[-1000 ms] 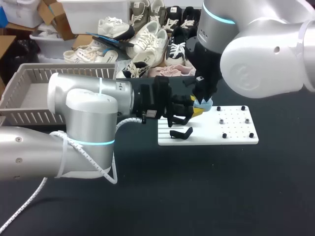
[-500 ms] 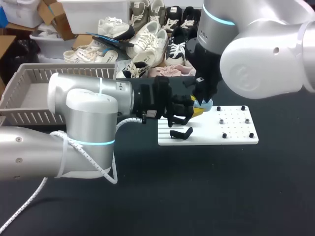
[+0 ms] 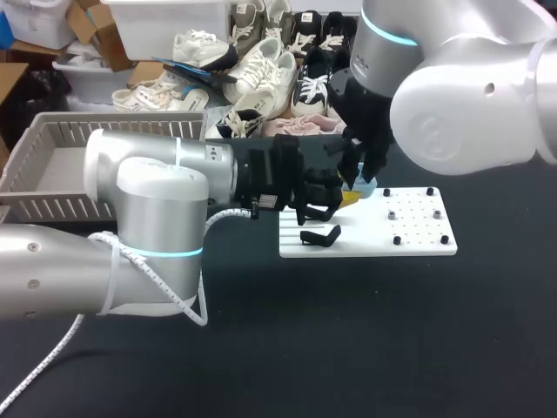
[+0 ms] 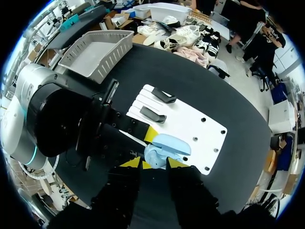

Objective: Pick up each earbud case from the left stands, insert the matching earbuds, close the lid, and place the case in the box.

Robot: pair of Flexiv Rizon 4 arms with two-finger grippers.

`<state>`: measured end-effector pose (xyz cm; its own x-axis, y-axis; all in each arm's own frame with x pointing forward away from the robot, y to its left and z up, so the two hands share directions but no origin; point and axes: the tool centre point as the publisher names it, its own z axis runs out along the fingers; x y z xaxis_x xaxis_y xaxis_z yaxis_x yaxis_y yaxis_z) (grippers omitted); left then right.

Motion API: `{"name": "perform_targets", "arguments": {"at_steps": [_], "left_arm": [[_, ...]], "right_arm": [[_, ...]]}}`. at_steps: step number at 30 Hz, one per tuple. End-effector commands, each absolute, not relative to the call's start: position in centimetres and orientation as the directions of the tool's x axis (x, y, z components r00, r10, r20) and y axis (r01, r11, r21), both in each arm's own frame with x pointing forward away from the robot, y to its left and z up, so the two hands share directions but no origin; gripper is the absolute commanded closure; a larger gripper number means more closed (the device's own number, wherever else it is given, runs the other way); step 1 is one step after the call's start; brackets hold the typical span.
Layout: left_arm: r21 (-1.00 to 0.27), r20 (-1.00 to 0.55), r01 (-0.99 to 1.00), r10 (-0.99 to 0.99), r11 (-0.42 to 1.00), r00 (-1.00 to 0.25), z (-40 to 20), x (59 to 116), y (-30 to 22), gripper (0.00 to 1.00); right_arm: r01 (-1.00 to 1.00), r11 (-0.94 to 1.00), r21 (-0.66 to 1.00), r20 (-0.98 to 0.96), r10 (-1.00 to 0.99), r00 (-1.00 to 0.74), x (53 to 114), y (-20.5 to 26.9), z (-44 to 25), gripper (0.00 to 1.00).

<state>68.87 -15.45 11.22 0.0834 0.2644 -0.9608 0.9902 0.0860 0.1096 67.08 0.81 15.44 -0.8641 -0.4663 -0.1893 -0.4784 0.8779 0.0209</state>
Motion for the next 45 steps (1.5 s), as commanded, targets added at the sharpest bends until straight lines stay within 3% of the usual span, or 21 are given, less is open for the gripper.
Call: {"name": "perform_targets", "arguments": {"at_steps": [1,9,17,29,45], "left_arm": [[0.111,-0.961,0.99,0.262,0.089,0.084,11.2,68.8,-15.4,1.0],[0.111,-0.961,0.99,0.262,0.089,0.084,11.2,68.8,-15.4,1.0],[0.111,-0.961,0.99,0.262,0.089,0.084,11.2,68.8,-15.4,1.0],[0.111,-0.961,0.99,0.262,0.089,0.084,11.2,68.8,-15.4,1.0],[0.111,-0.961,0.99,0.262,0.089,0.084,11.2,68.8,-15.4,1.0]], "right_arm": [[-0.478,0.878,0.024,-0.191,-0.465,-0.864,66.8,0.5,15.8,0.62],[-0.458,0.889,0.027,-0.242,-0.438,-0.866,66.7,-0.1,17.6,0.61],[-0.339,0.938,0.068,-0.321,-0.301,-0.898,70.7,-1.6,19.4,0.6],[-0.246,0.959,0.139,-0.275,-0.201,-0.94,74.5,-1.8,16.3,0.61],[-0.237,0.96,0.148,-0.239,-0.198,-0.951,72.4,-2.0,15.2,0.63]]}}
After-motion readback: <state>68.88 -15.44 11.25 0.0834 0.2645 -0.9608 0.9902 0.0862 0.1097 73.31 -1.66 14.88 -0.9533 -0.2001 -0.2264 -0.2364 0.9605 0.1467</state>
